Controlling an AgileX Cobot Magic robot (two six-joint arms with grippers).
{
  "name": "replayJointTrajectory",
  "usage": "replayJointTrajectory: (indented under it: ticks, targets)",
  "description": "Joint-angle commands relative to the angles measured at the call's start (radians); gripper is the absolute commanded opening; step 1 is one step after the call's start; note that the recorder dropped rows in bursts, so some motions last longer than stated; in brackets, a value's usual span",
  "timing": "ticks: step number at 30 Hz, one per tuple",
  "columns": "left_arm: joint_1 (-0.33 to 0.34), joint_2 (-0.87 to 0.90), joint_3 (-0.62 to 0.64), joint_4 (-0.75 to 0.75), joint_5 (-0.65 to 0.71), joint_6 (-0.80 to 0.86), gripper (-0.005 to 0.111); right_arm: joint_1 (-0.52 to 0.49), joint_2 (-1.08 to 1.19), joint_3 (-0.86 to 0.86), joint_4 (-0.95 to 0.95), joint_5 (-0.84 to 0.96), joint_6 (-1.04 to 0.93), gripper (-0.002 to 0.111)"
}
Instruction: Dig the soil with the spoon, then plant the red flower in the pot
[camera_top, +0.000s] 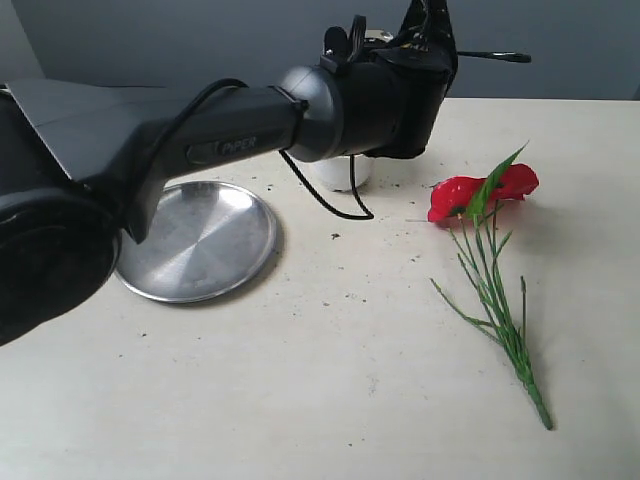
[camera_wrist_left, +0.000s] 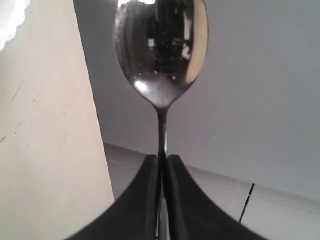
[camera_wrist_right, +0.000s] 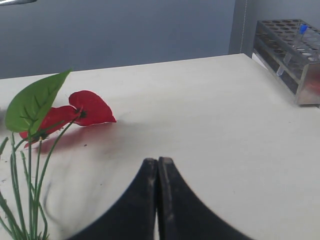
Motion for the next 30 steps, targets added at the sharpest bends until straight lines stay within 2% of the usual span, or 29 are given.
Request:
replayJointTrajectory:
  ticks: [1, 10, 12, 30]
  targets:
    - [0.0, -0.023, -0.002, 0.008, 0.03, 0.02, 0.0, -0.004, -0.004, 0.002, 0.001, -0.005, -0.001, -0.001]
    - [0.0, -0.095, -0.002, 0.006, 0.033, 0.03, 0.0, -0.004, -0.004, 0.002, 0.001, -0.005, -0.001, -0.001]
    - [0.0, -0.105, -0.002, 0.006, 0.033, 0.077, 0.0, -0.004, -0.004, 0.002, 0.001, -0.005, -0.001, -0.001]
    - [0.0, -0.108, -0.002, -0.043, 0.069, 0.104, 0.0, -0.004, -0.004, 0.002, 0.001, -0.005, -0.001, -0.001]
